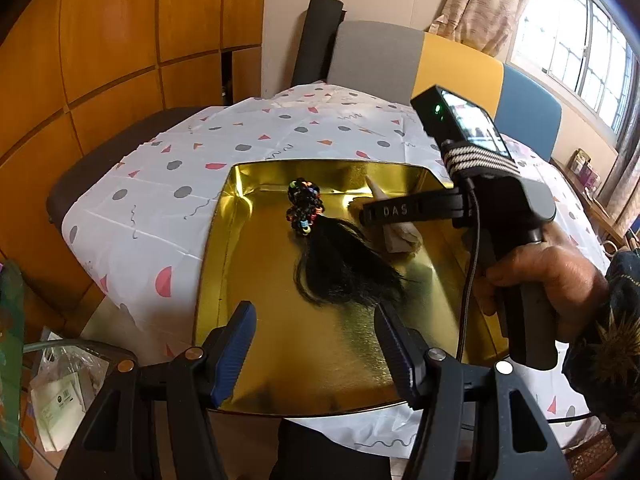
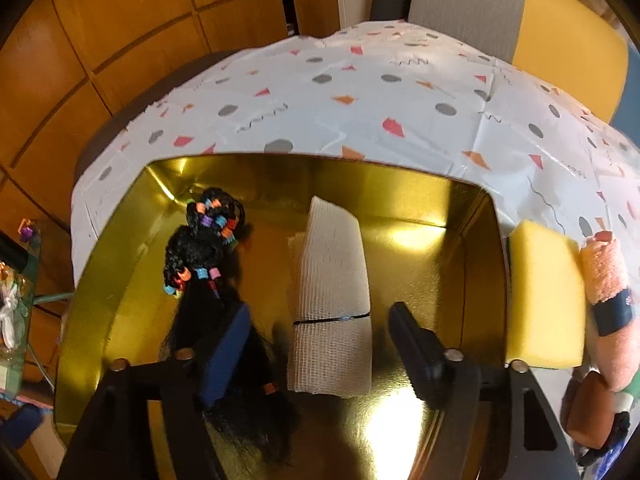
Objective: Organize soft objects
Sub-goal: 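Carry the cream towel roll into the gold tray and open the right gripper, then reach the left gripper to the yellow sponge and grasp it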
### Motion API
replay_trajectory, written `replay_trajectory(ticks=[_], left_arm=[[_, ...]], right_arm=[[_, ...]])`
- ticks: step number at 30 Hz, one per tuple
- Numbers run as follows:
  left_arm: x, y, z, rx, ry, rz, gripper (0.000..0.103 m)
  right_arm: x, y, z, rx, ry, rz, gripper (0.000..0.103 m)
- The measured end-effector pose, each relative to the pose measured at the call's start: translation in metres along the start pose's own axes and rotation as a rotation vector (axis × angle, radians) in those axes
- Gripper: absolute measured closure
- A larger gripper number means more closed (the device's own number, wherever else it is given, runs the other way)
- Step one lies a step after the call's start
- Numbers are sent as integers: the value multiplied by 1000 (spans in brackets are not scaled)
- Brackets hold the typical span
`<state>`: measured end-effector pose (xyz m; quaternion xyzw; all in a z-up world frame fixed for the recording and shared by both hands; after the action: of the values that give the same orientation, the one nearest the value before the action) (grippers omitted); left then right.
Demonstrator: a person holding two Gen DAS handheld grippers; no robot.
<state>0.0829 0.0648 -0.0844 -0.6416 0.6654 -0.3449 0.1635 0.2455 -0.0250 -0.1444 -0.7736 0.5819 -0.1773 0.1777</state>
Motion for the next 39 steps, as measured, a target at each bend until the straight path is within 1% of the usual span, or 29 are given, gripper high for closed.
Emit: replay_trajectory(ticks=[7,11,17,19,25,33,37,39], left_arm=[[1,1,1,-3,0,0,41],[4,3,2,-9,3,1,41],[14,3,2,-13,13,20,41],[17,3,3,-19,17,26,41],[29,5,7,-31,34,28,41],[52,4,7,-39,55,76,41],[68,2,6,-36,69,117,41],[77,1,6,-38,80,137,41]], right_arm=[[13,-5,-34,90,-20,54,29],[23,-4,-53,127,-32,88,28],[50,20,-79,161,-13,122,25],[63,30,-89,177,5,135,22],[105,58,-110,200,65,174,21],[154,97,-124,203,131,233,21],[177,114,-132,209,168,258,16],[191,123,-136,209,184,277,16]])
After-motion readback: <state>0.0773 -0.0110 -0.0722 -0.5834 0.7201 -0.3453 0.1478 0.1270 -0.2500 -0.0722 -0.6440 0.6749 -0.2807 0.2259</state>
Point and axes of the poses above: each gripper's, at about its wrist camera, not at the fingertips, and z roughly the way its jaws point, x to its right, y to its underside, the point moved 8 cm from there along z, roughly the way its jaws point, and after that the axes turned 11 degrees about y, right-handed, at the moved point
